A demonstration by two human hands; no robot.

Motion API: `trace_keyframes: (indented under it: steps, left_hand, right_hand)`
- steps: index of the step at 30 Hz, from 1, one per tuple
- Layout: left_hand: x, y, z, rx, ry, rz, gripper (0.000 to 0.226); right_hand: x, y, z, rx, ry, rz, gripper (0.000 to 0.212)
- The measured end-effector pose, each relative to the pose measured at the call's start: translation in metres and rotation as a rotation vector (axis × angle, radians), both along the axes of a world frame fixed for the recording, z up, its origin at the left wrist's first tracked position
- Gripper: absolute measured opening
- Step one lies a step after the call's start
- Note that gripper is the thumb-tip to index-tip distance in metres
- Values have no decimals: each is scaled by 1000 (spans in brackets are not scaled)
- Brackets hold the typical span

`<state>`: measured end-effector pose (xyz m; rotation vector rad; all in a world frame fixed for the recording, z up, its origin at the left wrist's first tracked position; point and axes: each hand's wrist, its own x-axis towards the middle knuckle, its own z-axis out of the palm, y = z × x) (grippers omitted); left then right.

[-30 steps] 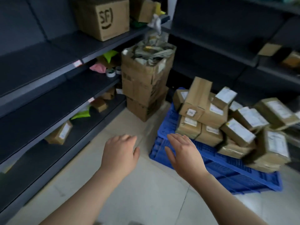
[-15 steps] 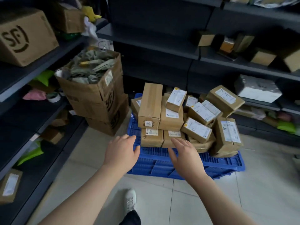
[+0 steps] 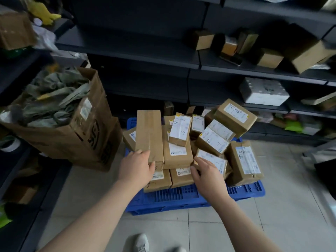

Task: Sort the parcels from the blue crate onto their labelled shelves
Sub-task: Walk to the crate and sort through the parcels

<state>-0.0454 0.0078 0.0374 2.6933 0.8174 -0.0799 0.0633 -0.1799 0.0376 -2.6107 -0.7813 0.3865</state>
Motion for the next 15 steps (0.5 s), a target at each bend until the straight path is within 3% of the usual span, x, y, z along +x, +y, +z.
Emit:
trace_keyframes:
  steps: [7,15]
  left_hand:
    - [74,3,-18,-76,20,-31,48]
    - [158,1,-60,-145,49,15,67]
  right_hand:
    - [57,10,-19,43,87,-89,41]
    - [138,-5,-70,-40,103,-104,49]
